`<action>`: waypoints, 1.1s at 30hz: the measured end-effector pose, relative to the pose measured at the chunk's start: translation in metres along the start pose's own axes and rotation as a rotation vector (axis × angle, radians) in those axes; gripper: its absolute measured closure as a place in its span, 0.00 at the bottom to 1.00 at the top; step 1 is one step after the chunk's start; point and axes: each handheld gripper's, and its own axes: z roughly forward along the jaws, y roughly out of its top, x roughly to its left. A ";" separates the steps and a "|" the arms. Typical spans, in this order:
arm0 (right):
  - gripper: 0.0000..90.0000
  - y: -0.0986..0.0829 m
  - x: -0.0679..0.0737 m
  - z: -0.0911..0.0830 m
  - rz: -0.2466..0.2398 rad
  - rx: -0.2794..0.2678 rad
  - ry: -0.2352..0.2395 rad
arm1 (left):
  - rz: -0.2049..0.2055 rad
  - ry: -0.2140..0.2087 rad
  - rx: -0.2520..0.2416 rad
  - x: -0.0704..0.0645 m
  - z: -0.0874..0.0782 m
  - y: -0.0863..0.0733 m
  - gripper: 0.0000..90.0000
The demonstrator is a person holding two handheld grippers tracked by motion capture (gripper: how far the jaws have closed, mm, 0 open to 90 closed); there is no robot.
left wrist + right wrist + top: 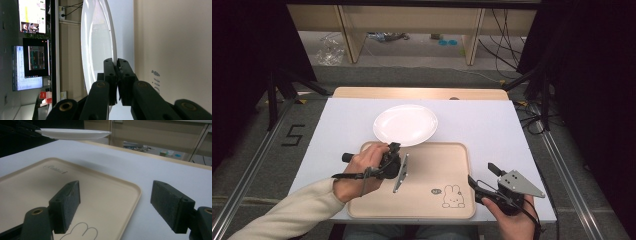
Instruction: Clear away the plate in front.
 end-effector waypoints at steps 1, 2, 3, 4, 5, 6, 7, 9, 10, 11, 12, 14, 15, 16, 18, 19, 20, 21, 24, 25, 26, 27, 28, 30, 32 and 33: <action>0.28 0.000 0.001 0.001 0.016 -0.015 0.010 | 0.001 0.002 -0.001 0.000 -0.001 0.000 0.96; 0.28 0.000 0.001 0.001 0.015 -0.015 0.009 | 0.000 0.003 -0.006 -0.001 -0.002 0.001 0.96; 0.28 0.000 0.001 0.001 0.015 -0.015 0.008 | 0.002 0.003 -0.007 -0.001 -0.004 0.001 0.96; 0.28 0.000 0.000 0.001 0.008 -0.013 0.008 | 0.000 0.004 -0.010 -0.002 -0.005 0.001 0.96; 0.28 0.000 0.000 0.001 0.008 -0.014 0.008 | 0.003 0.003 -0.011 -0.003 -0.007 0.002 0.96; 0.28 0.000 0.000 0.002 0.008 -0.014 0.008 | 0.002 0.003 -0.016 -0.003 -0.008 0.002 0.96; 0.28 0.000 0.001 0.001 0.009 -0.010 0.001 | 0.003 0.001 -0.016 -0.004 -0.009 0.003 0.96; 0.28 0.000 0.001 0.002 0.014 -0.016 0.008 | 0.004 0.004 -0.021 -0.005 -0.012 0.003 0.96; 0.28 -0.001 0.001 0.002 0.009 -0.020 0.005 | 0.004 0.006 -0.020 -0.006 -0.013 0.003 0.96; 0.28 0.000 0.000 0.001 0.008 -0.013 0.008 | 0.005 0.004 -0.023 -0.008 -0.014 0.003 0.96; 0.28 0.000 0.000 0.001 0.008 -0.014 0.008 | 0.000 0.004 -0.027 -0.009 -0.015 0.002 0.96; 0.28 0.000 0.001 0.001 0.013 -0.010 0.009 | 0.003 0.003 -0.028 -0.010 -0.017 0.002 0.96; 0.28 0.000 0.001 0.001 0.014 -0.010 0.009 | 0.008 0.004 -0.027 -0.010 -0.019 0.002 0.96; 0.28 0.000 0.001 0.001 0.013 -0.010 0.009 | 0.004 0.000 -0.028 -0.011 -0.019 0.002 0.96; 0.28 0.000 0.001 0.002 0.008 -0.020 0.004 | 0.007 -0.001 -0.028 -0.013 -0.022 0.002 0.96; 0.28 0.000 0.000 0.001 0.003 -0.006 -0.002 | 0.007 -0.002 -0.031 -0.013 -0.023 0.002 0.96; 0.28 0.000 0.000 0.001 0.007 -0.014 0.007 | 0.007 -0.001 -0.034 -0.014 -0.024 0.002 0.96; 0.28 0.000 0.001 0.001 0.013 -0.010 0.008 | 0.008 -0.005 -0.033 -0.015 -0.025 0.002 0.96; 0.28 0.000 0.000 0.000 0.002 -0.004 -0.002 | 0.005 -0.006 -0.043 -0.018 -0.028 0.003 0.96; 0.28 0.000 0.000 0.001 0.003 -0.007 -0.001 | 0.008 -0.002 -0.049 -0.019 -0.029 0.003 0.96; 0.28 0.000 0.000 0.001 0.006 -0.013 0.004 | 0.006 -0.007 -0.051 -0.020 -0.031 0.003 0.96; 0.28 0.000 0.001 0.001 0.015 -0.015 0.008 | 0.006 -0.006 -0.053 -0.021 -0.032 0.003 0.96; 0.28 0.000 0.001 0.001 0.015 -0.015 0.008 | 0.008 -0.007 -0.053 -0.022 -0.033 0.004 0.96; 0.28 0.000 0.000 0.001 0.004 -0.010 0.003 | 0.011 -0.010 -0.053 -0.023 -0.036 0.004 0.96; 0.28 0.000 0.000 0.001 0.003 -0.007 -0.001 | 0.018 -0.010 -0.057 -0.025 -0.039 0.005 0.96; 0.28 0.000 0.001 0.001 0.013 -0.009 0.009 | 0.016 -0.013 -0.059 -0.027 -0.040 0.005 0.96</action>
